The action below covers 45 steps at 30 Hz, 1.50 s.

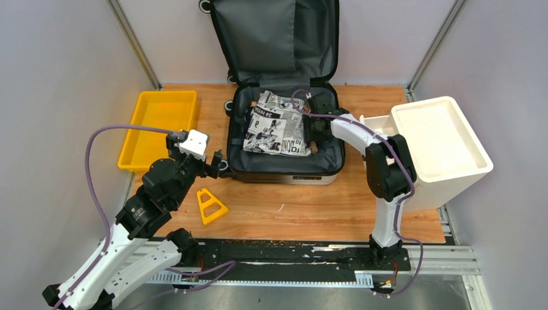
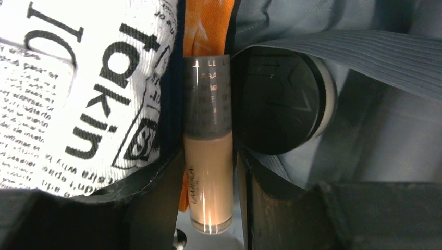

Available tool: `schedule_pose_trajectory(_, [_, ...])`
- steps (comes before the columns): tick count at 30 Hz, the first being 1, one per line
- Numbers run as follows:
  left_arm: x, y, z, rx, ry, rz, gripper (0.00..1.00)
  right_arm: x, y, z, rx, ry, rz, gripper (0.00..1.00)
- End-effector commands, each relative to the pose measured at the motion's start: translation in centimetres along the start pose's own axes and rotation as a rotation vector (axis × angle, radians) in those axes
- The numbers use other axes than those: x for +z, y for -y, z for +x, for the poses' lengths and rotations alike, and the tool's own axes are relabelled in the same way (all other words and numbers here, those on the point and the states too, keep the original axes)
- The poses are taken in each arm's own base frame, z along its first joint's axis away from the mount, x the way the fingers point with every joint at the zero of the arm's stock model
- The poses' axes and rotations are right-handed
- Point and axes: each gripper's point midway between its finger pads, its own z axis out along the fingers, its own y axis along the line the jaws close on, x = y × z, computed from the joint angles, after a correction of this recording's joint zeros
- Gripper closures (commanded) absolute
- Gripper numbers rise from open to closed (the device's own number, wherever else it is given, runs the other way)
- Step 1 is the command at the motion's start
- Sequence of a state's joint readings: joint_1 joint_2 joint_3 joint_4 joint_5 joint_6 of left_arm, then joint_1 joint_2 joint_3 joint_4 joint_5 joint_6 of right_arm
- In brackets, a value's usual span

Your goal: Open, take out, and arrange the luggage

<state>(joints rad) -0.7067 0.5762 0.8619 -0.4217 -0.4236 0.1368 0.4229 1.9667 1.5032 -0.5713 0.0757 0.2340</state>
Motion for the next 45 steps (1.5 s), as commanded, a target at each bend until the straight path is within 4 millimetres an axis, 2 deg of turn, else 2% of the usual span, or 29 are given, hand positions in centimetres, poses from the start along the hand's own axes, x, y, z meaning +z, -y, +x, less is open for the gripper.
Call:
schedule_pose_trajectory(1, [0.1,-0.4,-0.8,-0.006,0.036,-0.025,0.0,1.2,-0.4,-0.5,0.011,-0.003,-0.036,0.57])
schedule_pose_trajectory(4, [0.2,-0.5,-0.8,-0.003,0.033,-0.028,0.0,1.9,-0.3,0.2,0.015,-0.025,-0.037,0.57])
schedule_pose_trajectory(7, [0.1,-0.5,-0.8,-0.003,0.032,-0.029,0.0,2.2,0.1,0.6,0.013,-0.034,-0.019,0.63])
schedule_pose_trajectory(11, [0.2,-0.5,-0.7,-0.001,0.03,-0.032,0.0,0.8,0.5,-0.2,0.001,0.003,-0.001,0.71])
schedule_pose_trajectory(14, [0.3,-0.5,-0.7,0.0,0.028,-0.031,0.0,-1.5,0.7,-1.4,-0.008,0.042,0.001,0.74])
schedule_pose_trajectory(17, [0.3,-0.5,-0.6,0.002,0.024,-0.033,0.0,-4.4,0.6,-2.6,-0.024,0.086,-0.014,0.83])
schedule_pose_trajectory(24, [0.5,-0.4,-0.4,0.006,0.015,-0.034,0.0,-10.4,0.7,-4.4,-0.057,0.155,-0.038,0.81])
schedule_pose_trajectory(28, [0.6,-0.2,-0.2,0.012,0.006,-0.027,0.0,-14.8,-0.2,-4.9,-0.073,0.167,-0.129,0.8])
schedule_pose_trajectory(30, [0.8,-0.1,-0.1,0.015,-0.002,-0.022,0.0,-17.2,0.1,-5.2,-0.086,0.195,-0.125,0.8])
schedule_pose_trajectory(32, [0.8,0.0,-0.1,0.017,-0.007,-0.019,0.0,-19.8,0.7,-5.6,-0.111,0.252,-0.105,0.79])
schedule_pose_trajectory(39, [0.9,0.0,-0.1,0.017,-0.005,-0.019,0.0,-26.7,6.7,-6.0,-0.159,0.393,0.156,0.78])
schedule_pose_trajectory(42, [0.9,0.1,-0.1,0.018,-0.005,-0.015,0.0,-27.6,9.6,-5.0,-0.17,0.391,0.263,0.78])
schedule_pose_trajectory(45, [0.9,0.0,0.0,0.017,-0.006,-0.017,0.0,-27.3,12.1,-3.0,-0.166,0.343,0.305,0.77])
